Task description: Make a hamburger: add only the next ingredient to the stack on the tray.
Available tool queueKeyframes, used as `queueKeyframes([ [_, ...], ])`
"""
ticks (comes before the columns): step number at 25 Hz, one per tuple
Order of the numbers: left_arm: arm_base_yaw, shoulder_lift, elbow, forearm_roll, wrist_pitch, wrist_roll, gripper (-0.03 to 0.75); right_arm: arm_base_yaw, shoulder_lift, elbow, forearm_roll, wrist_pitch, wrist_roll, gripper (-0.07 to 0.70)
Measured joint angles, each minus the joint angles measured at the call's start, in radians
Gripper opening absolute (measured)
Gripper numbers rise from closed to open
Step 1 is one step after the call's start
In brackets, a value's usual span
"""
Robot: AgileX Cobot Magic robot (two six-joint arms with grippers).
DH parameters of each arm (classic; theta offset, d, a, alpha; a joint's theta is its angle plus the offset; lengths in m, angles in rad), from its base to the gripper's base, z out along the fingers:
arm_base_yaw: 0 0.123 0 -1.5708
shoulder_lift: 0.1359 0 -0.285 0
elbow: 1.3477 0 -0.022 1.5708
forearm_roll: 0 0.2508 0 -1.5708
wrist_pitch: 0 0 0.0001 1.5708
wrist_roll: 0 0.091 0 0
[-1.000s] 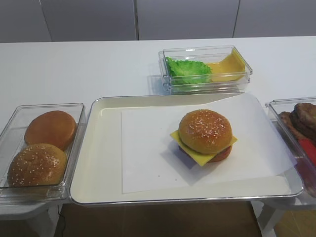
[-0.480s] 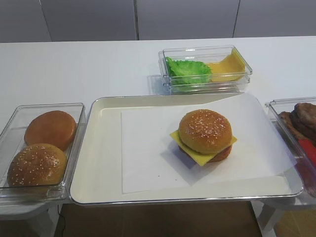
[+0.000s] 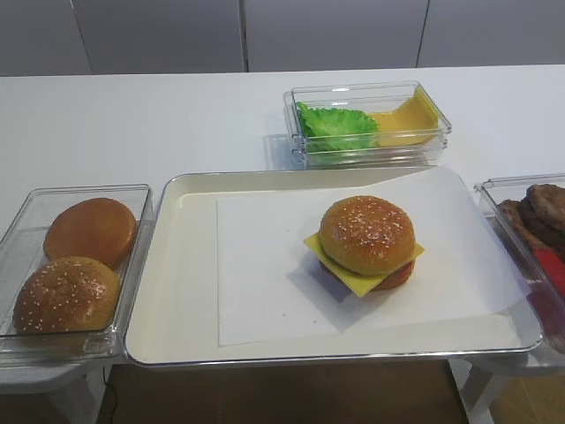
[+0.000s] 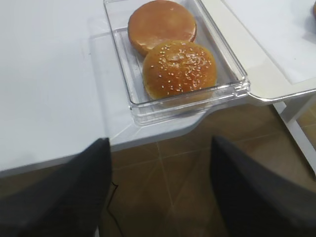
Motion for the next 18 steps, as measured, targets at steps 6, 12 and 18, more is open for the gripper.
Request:
queueKeyframes([
  [6, 0.0, 0.0, 0.0, 0.0, -0.002, 0.0, 0.467, 0.0, 0.0, 0.0, 0.0, 0.0, 0.0, -0.005],
  [12, 0.0, 0.0, 0.0, 0.0, -0.002, 0.0, 0.467, 0.0, 0.0, 0.0, 0.0, 0.0, 0.0, -0.005],
  [18, 0.069, 0.0, 0.0, 0.0, -0.002, 0.0, 0.467, 0.0, 0.0, 0.0, 0.0, 0.0, 0.0, -0.005],
])
